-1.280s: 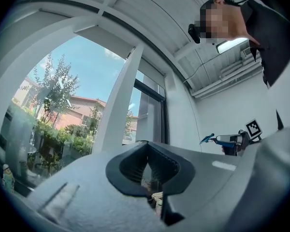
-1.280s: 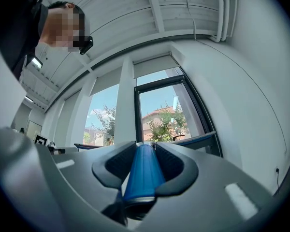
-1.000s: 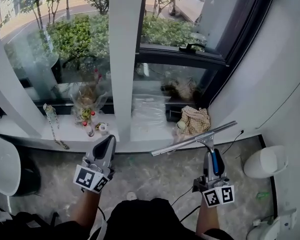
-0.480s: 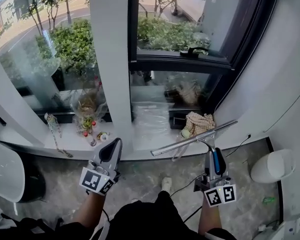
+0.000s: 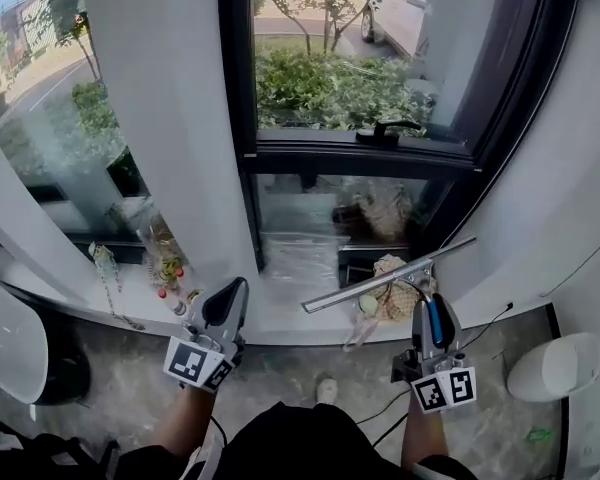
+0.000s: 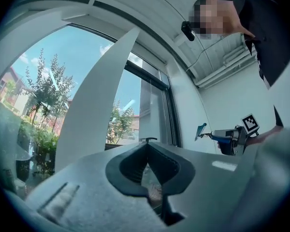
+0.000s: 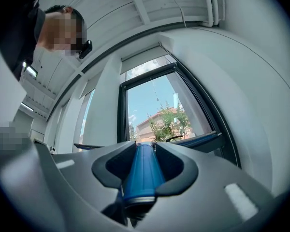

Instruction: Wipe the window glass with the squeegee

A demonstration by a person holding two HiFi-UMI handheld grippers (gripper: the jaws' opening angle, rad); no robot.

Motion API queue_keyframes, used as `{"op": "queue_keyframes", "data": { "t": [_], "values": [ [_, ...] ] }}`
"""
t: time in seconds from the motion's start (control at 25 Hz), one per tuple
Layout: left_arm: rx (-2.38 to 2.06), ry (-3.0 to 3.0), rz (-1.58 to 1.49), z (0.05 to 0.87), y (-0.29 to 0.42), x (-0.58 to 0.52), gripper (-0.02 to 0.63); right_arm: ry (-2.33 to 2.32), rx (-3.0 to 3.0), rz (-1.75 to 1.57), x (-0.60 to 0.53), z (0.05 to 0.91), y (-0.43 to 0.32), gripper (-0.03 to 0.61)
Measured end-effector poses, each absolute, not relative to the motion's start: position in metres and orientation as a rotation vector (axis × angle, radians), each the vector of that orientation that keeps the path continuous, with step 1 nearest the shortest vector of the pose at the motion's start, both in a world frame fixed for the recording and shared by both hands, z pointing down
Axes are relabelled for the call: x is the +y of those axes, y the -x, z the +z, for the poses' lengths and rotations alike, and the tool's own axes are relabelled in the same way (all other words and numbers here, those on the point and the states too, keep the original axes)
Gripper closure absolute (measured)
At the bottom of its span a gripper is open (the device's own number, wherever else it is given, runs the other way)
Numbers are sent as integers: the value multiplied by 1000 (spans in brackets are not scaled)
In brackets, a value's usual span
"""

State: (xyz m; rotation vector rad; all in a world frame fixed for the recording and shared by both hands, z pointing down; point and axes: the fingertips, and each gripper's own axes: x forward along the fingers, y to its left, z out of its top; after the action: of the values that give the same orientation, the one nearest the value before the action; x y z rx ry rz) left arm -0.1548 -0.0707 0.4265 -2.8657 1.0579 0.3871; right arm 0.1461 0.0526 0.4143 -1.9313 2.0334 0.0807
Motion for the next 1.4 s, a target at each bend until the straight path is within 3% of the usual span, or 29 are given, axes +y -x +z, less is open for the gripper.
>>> {"op": "queue_keyframes", "data": {
  "t": [0.68, 1.4],
  "values": [
    [1283, 2734, 423, 405, 78, -131, 614, 1749, 2126, 231, -71, 364, -222, 443],
    [1068, 2776, 450, 377, 58, -197, 614, 1781, 1894, 417, -180, 276, -200, 443]
  ]
}}
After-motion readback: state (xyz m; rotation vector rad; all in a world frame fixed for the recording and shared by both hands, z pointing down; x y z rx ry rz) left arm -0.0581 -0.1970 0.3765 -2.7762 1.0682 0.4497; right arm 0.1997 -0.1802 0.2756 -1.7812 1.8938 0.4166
